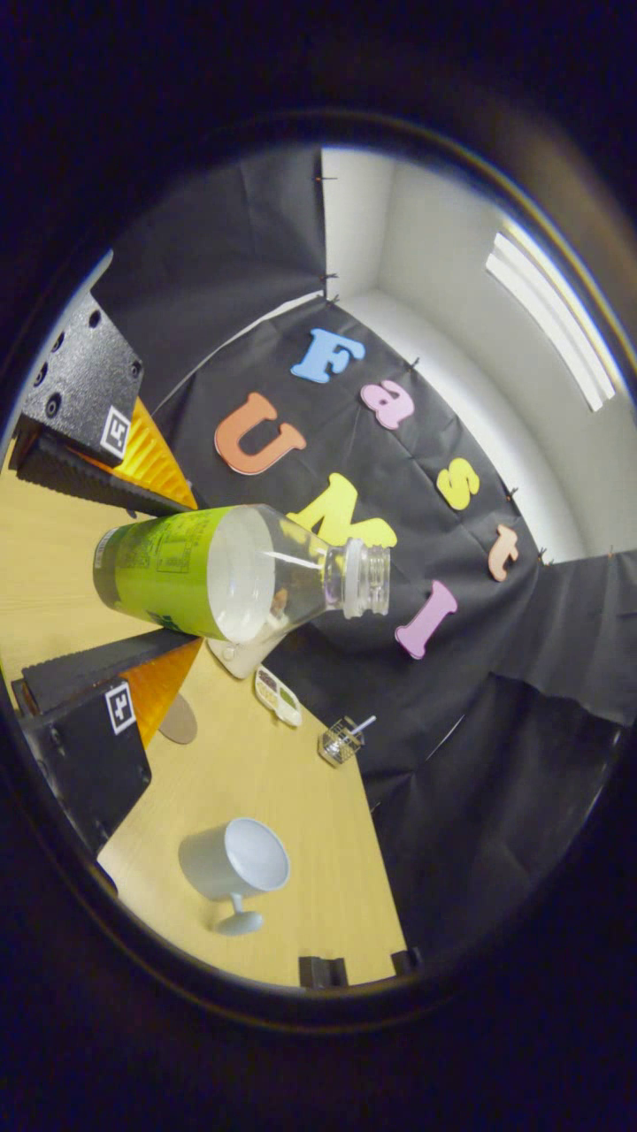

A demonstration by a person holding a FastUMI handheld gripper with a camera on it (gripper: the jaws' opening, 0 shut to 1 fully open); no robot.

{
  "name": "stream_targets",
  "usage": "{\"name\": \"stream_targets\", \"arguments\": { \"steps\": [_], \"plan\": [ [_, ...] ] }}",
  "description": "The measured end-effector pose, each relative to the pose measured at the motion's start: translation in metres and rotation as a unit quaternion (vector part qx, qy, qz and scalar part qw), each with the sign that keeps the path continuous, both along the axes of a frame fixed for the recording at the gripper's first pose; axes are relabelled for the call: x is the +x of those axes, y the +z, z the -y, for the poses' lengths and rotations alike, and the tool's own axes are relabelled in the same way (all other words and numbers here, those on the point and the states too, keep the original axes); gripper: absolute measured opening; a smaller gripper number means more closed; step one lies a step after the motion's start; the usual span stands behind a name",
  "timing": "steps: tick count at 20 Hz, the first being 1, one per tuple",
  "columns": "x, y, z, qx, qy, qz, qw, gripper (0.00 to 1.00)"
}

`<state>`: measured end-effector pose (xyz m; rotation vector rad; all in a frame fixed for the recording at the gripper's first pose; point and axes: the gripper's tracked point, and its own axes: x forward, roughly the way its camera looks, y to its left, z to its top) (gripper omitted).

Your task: Take the bottle from table, then pour the juice into the cup, finally place the bottle on the coaster

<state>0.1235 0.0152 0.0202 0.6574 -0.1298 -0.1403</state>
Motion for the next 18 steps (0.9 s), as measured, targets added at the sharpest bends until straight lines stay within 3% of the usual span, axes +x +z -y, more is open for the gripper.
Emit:
{"name": "stream_targets", "arguments": {
  "steps": [4,12,18],
  "plan": [
    [-0.006,0.011,-0.009,-0.070,-0.038,-0.003,0.997,0.77],
    [-0.020,0.028,-0.019,-0.149,-0.105,-0.012,0.983,0.77],
    [-0.014,0.042,-0.034,-0.207,-0.122,-0.025,0.970,0.77]
  ]
}}
